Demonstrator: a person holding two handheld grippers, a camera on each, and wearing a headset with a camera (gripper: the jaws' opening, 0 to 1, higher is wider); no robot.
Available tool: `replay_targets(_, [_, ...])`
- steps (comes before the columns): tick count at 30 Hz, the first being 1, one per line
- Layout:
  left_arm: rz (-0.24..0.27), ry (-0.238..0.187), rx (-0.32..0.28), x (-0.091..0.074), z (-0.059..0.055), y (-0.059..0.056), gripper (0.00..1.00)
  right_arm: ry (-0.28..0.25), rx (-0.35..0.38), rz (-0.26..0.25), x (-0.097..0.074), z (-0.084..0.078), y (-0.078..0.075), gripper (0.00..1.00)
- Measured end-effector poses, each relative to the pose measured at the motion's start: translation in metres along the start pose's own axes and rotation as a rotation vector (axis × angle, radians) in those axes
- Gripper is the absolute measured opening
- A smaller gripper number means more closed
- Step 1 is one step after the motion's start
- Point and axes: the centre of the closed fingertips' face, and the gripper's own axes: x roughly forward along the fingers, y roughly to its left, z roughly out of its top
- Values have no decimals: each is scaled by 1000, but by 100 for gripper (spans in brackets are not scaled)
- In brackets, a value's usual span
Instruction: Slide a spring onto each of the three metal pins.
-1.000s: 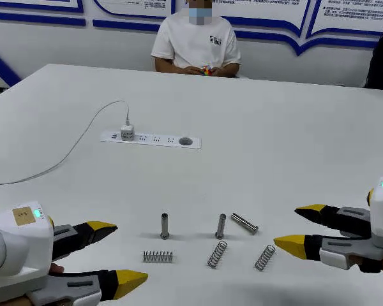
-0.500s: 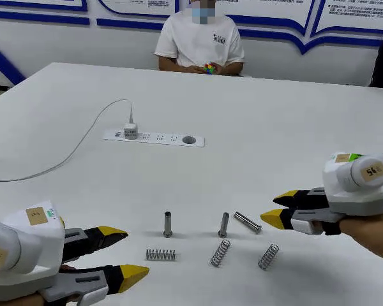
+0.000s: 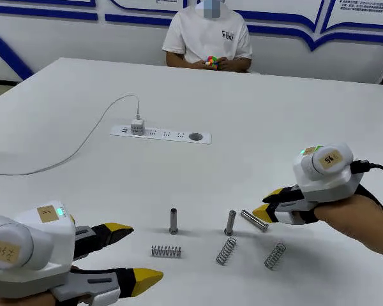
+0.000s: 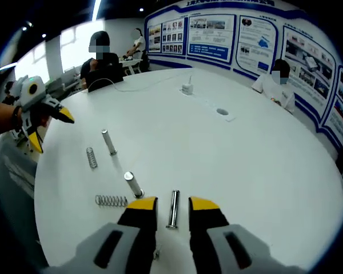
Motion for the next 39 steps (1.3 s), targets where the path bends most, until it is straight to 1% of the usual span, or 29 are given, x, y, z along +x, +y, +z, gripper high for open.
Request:
replay_targets(4, [1,4,-2,1,0,-2,61,25,-6,9,9,1,1,20])
replay_targets(11, [4,11,-5,2,-2,-2,64,74,-7,2,23,-2,1,18])
replay_targets(18, [3,13,-11,2,-3,-2,63,129,5,3,37,-12,0,17])
replay_targets(22, [1,18,-15,1,-5,-4,63,146,5,4,41,-15,-1,15])
replay_targets(24, [1,23,-18,2,-6,-3,63,150,19,2,42,-15,-3,15])
replay_targets(28, [-1,23,-21,2,-6,-4,63,156,29,7,45,-15,-5,14])
replay_targets(32, [-5,26,-24,2,-7,-6,61,173,33,10,46,-17,-4,12])
replay_targets(39, [-13,19,-44,2,-8,-8,60,189,39,17,48,-19,-4,12])
